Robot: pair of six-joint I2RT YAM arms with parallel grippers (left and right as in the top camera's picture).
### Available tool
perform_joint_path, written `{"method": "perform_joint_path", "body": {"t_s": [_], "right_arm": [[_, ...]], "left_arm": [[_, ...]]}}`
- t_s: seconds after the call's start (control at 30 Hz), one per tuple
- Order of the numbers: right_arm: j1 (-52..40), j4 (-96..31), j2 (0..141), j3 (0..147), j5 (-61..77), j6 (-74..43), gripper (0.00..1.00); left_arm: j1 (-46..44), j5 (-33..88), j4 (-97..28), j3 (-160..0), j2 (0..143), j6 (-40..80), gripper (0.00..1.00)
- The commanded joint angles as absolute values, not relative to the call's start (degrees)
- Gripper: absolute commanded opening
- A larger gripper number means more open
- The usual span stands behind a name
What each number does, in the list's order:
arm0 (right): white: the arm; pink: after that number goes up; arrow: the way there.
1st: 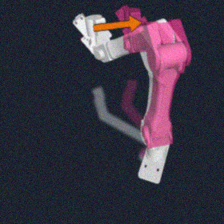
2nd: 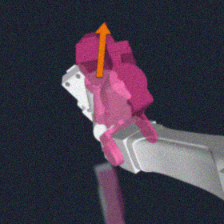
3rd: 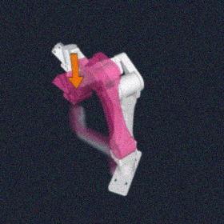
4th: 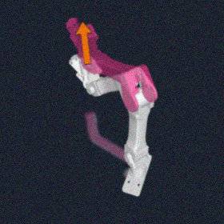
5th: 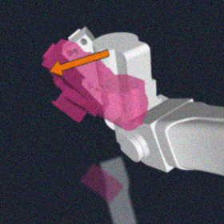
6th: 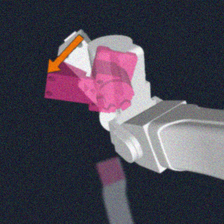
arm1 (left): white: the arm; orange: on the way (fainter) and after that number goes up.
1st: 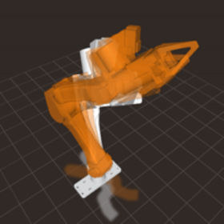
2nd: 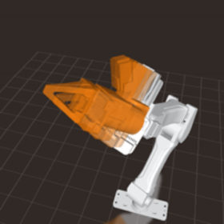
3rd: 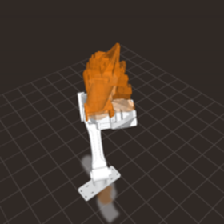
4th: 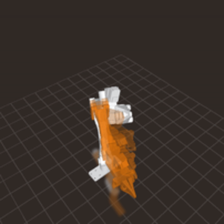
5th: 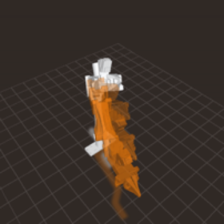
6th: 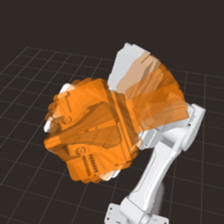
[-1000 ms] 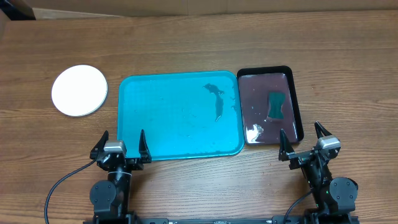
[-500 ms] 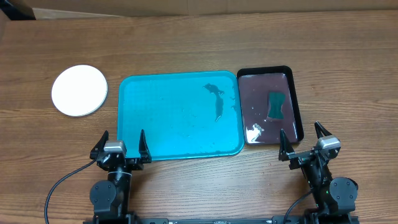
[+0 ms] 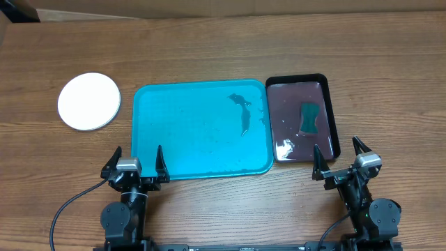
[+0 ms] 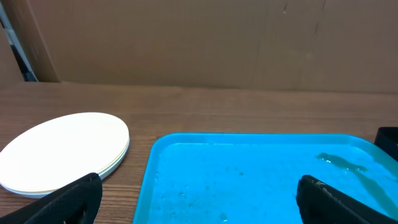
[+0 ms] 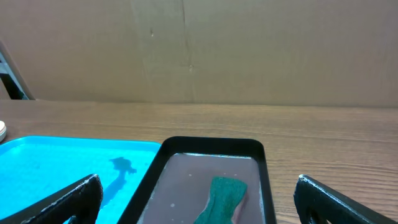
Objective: Clean dirty plates on tray and stack at the side
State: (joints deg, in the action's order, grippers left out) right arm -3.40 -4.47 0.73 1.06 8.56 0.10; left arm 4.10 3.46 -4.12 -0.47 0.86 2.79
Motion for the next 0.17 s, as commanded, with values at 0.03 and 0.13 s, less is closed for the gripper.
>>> {"method": "perform_joint_path", "body": {"t_s": [0.03, 0.13], "right_arm": [[-3.14, -4.14, 0.16, 0.47, 8.16, 0.47, 1.00], [-3.14, -4.16, 0.16, 0.47, 8.19, 0.45, 1.00]], "left_arm": [[3.84, 4.47, -4.10, -0.27, 0.25, 1.87, 1.00], [3.84, 4.47, -4.10, -0.27, 0.25, 1.87, 1.00]]}}
